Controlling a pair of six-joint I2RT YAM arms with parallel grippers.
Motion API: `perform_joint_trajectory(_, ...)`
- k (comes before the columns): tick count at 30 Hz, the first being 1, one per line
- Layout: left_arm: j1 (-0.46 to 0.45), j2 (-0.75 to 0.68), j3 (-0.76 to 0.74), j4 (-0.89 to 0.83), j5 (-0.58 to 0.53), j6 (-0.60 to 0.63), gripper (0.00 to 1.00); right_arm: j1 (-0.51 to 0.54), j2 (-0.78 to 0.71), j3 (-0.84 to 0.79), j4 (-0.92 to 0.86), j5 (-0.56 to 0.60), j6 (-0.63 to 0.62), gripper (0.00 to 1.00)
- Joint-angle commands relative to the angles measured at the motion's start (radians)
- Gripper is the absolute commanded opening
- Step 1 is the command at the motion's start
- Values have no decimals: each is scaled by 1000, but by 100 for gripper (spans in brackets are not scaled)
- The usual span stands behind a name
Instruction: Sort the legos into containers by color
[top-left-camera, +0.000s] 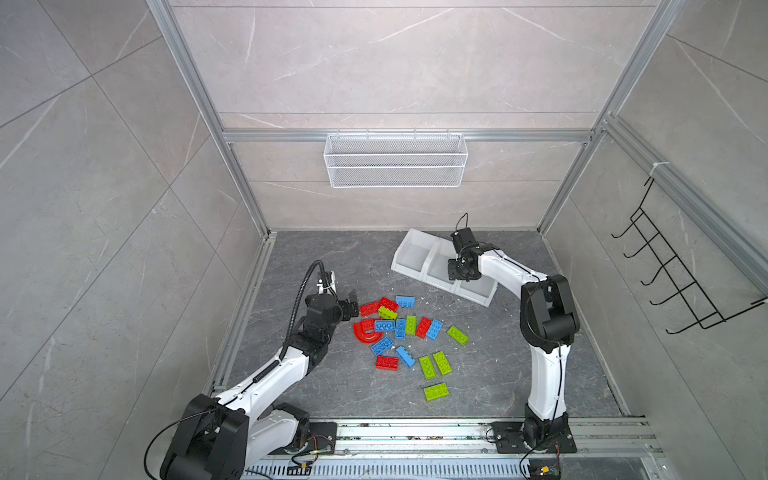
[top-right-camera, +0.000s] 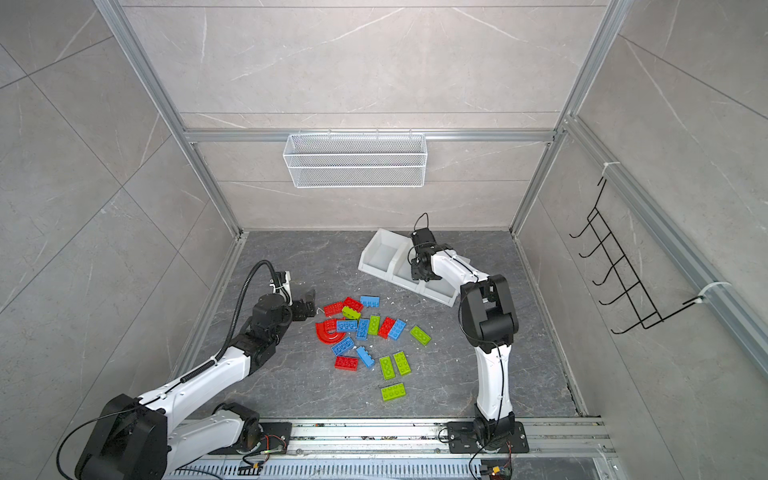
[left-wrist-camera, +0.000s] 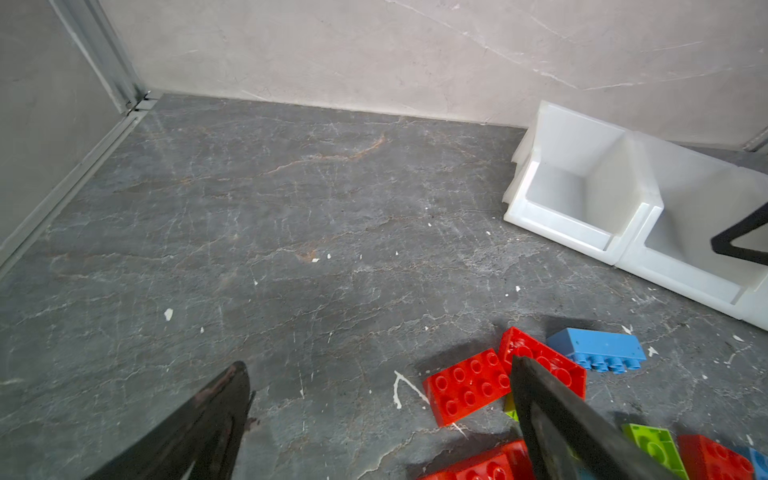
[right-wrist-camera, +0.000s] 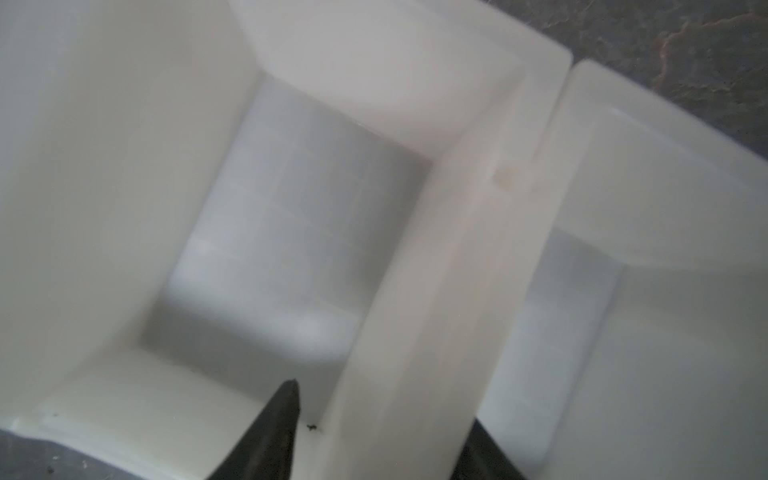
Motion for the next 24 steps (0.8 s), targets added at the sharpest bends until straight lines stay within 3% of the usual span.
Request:
perform_joint_trajectory(1,4,-14,2,25,-55,-26,100,17,28,52,-38,-37,-21,43)
perform_joint_trajectory(3,3,-13,1,27,-41,-29,100,22,24,60,-28,-48,-38,32)
perform_joint_trajectory(6,4,-13,0,33,-38,-24,100,31,24,74,-34,-65,-77,27)
perform_joint_trajectory(11,3,-26,-6,35,-43,-25,100,41,6,58,-34,-109,-66,26)
perform_joint_trajectory(18,3,-28,-8,36,-44,-27,100,69,16,57,-37,-71,45,25)
perform_joint_trajectory(24,4,-30,-9,37,-39,-30,100,68,38,104,-62,45,75,28)
